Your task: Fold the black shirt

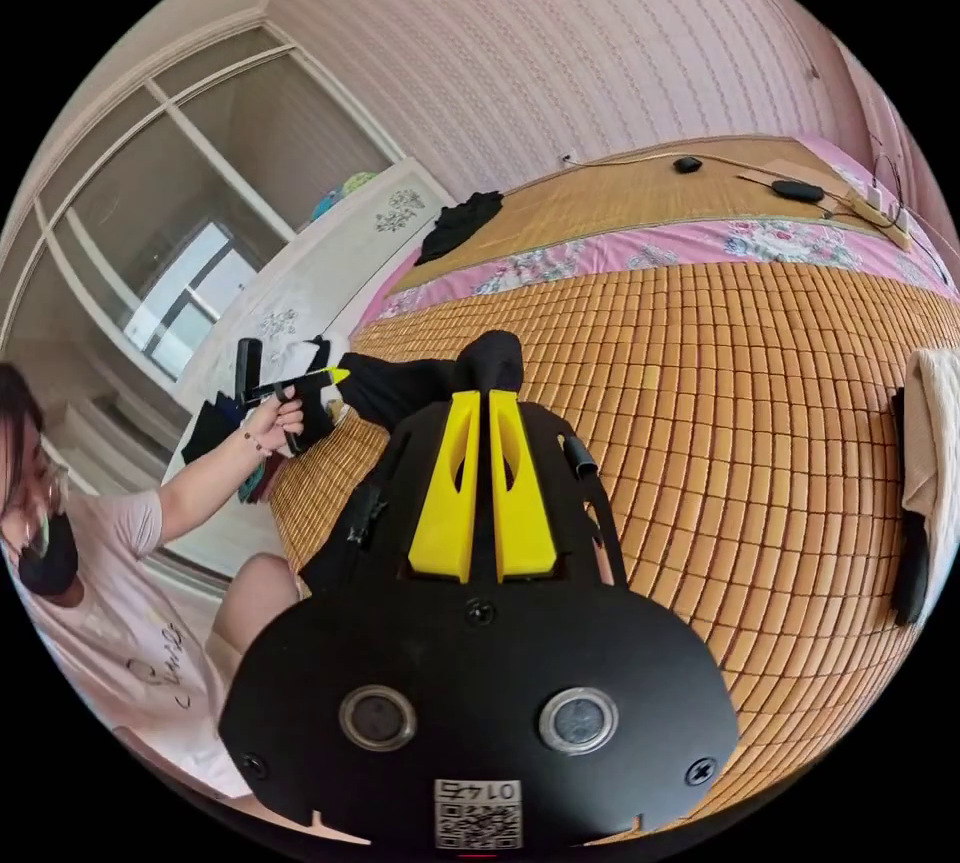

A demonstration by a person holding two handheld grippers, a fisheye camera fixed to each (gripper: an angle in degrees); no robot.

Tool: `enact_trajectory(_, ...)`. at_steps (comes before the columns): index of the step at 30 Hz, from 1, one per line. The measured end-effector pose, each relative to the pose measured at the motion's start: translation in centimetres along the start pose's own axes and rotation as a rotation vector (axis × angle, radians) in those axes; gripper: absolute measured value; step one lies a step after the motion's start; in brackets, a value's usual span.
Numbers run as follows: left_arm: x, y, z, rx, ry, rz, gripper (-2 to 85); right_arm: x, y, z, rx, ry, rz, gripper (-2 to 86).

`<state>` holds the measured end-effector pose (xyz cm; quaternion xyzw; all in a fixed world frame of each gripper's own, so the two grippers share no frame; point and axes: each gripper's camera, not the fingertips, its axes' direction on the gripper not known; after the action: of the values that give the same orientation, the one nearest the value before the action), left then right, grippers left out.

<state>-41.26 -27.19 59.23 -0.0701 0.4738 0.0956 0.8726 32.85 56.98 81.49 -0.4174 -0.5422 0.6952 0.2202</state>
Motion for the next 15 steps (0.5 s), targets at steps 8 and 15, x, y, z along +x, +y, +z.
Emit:
enact_trajectory(8,7.2,24.9,1.7,-0.365,-0.056,0.112,-1.0,-5.8,19.3,1.3,-0.37,0.182,0.092,0.9)
enact_trajectory(15,9.0,31.8,2.9,-0.397,-0.229,0.103,-0.6,-8.6,22.0,2.7,-0.392,0.408,0.112,0.8)
